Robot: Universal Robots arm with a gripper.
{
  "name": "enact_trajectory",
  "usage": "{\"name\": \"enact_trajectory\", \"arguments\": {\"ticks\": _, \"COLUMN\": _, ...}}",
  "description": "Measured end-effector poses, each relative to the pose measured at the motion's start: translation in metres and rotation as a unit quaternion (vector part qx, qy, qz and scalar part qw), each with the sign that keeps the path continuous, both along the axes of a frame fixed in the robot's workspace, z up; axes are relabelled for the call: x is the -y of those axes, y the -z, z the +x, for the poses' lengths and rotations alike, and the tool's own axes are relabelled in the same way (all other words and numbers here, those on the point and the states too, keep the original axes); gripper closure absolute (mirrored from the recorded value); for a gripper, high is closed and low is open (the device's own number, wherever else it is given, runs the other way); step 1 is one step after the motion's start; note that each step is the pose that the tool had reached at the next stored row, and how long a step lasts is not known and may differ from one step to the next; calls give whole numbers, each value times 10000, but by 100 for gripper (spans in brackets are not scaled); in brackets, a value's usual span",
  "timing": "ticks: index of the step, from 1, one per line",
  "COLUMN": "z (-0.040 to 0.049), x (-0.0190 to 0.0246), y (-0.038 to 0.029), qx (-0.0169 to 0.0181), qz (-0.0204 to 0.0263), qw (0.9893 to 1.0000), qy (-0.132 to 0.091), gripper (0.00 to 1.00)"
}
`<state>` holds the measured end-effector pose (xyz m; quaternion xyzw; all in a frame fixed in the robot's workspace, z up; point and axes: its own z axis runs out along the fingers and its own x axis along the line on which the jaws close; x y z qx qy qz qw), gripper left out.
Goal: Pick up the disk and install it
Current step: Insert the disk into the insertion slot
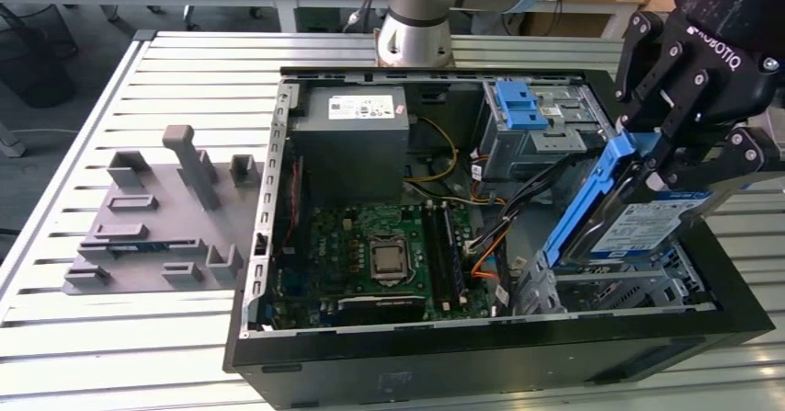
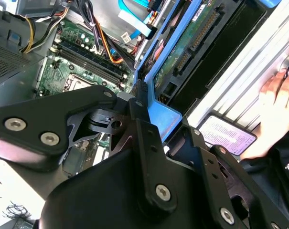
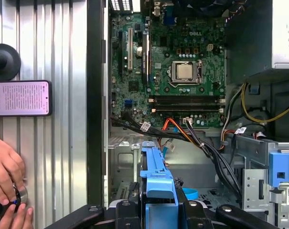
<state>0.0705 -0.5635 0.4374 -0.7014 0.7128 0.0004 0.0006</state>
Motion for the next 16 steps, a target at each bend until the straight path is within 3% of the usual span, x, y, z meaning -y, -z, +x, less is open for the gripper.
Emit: {"name": "enact_trajectory", "arguments": {"ticks": 16, "z": 4, "x": 4, "y": 59, "qx": 0, "qz": 7, "qw": 10000, "qy": 34, "gripper": 64}}
